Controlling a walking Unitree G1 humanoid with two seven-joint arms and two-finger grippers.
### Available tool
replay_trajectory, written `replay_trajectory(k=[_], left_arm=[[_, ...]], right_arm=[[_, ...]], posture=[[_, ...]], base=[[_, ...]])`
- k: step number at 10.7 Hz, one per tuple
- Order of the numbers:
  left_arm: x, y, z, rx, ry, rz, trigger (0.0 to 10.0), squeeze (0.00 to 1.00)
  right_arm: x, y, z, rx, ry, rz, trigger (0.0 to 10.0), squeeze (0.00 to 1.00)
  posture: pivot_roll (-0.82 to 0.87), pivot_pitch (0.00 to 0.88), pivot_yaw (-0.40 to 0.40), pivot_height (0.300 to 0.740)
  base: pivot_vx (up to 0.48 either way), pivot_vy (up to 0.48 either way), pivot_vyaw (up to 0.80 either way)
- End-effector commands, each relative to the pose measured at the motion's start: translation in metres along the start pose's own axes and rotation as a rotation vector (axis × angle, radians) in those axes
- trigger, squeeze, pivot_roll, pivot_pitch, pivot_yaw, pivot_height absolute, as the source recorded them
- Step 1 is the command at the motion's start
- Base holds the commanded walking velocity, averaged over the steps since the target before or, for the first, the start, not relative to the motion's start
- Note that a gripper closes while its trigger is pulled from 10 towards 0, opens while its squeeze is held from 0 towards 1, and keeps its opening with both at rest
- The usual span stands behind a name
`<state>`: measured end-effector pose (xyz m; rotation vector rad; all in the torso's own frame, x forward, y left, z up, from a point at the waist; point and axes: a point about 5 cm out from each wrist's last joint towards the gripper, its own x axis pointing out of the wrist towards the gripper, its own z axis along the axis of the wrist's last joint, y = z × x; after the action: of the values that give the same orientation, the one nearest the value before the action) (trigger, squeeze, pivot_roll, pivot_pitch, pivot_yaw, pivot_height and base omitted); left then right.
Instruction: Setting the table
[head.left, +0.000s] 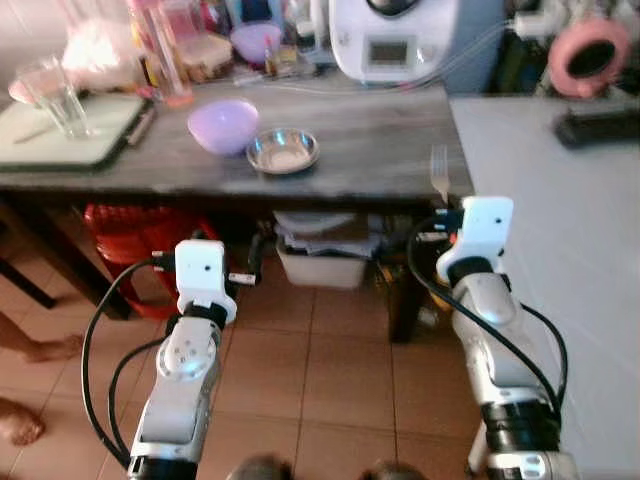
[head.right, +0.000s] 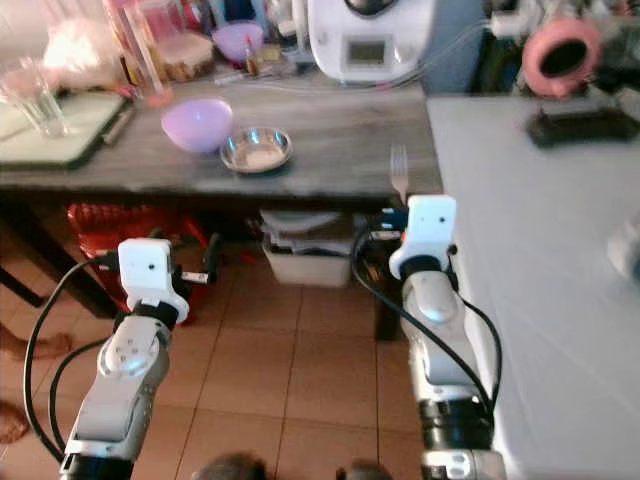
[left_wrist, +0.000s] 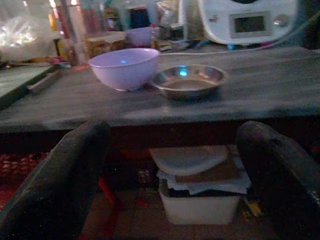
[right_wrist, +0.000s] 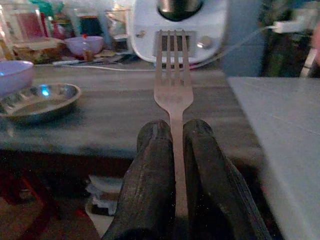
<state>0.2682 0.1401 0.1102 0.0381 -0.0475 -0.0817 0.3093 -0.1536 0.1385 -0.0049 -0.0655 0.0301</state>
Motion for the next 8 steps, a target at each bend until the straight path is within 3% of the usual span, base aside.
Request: replay_trajectory(k=[1,8], left_arm=[[0.0,0.007,0.001,0.017,0.0,0.011,10.0,0.0],[-0.002,0.003,0.001,0.009,0.005,0.001,10.0,0.0]], right_arm=[[0.002,0.01,0.006,0.011,-0.026,0.032,0.0,0.0],[0.004,-0.002,0.004,-0.006,-0.021,-0.067,0.0,0.0]], posture=[[0.03,0.049,0.06,0.74],[0.03,0.058,0.068,0.74]], base=[[0.439,0.0,0.0],[0.388,0.279,0.0]])
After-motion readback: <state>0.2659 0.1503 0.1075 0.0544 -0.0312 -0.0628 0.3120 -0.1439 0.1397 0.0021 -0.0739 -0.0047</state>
